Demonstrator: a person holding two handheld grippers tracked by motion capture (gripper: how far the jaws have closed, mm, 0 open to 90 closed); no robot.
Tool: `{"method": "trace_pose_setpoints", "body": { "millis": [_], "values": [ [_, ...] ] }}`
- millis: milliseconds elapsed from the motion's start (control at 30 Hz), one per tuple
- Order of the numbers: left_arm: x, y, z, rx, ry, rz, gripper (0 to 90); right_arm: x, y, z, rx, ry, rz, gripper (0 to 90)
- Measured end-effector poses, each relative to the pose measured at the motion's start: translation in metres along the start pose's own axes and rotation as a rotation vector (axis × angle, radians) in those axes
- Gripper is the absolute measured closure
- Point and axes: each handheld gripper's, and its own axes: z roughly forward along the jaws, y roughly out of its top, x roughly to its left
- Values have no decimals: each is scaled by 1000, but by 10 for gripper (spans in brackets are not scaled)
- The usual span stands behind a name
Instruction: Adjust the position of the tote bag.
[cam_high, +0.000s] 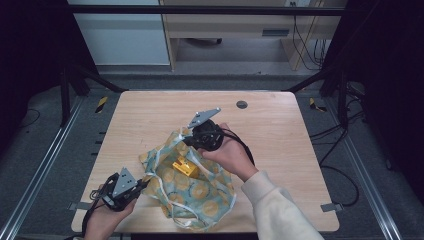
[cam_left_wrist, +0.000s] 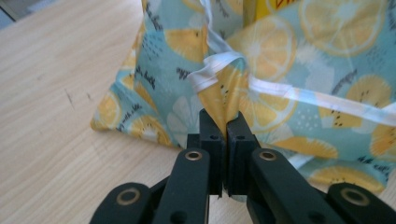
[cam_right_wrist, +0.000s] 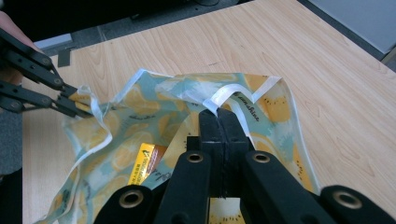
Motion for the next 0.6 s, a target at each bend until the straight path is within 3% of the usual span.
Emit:
{"method": "trace_pose_setpoints", "body": {
  "millis": [133, 200, 233, 300, 400, 467, 533, 600],
  "values": [
    [0, -2, 6, 29, -20, 1, 859, 3, 0, 3, -6, 19, 5, 900],
    [0, -2, 4, 17, -16, -5, 756, 6, 2, 5, -16, 26, 7, 900],
    [0, 0, 0, -22, -10, -4, 721, 6, 2, 5, -18, 27, 5, 900],
    [0, 1, -3, -48, 0, -20, 669, 7, 3, 5, -16, 28, 8, 900],
    [6, 5, -11, -119, 10, -85, 380, 9, 4, 4, -21, 40, 11, 900],
    [11, 10, -15, -171, 14, -121, 363, 9, 4, 4, -22, 41, 13, 900],
    [15, 16, -19, -189, 10, -148, 300, 10, 5, 3, -30, 49, 16, 900],
    [19, 24, -25, -223, 21, -162, 300, 10, 5, 3, -29, 48, 13, 900]
  ]
}}
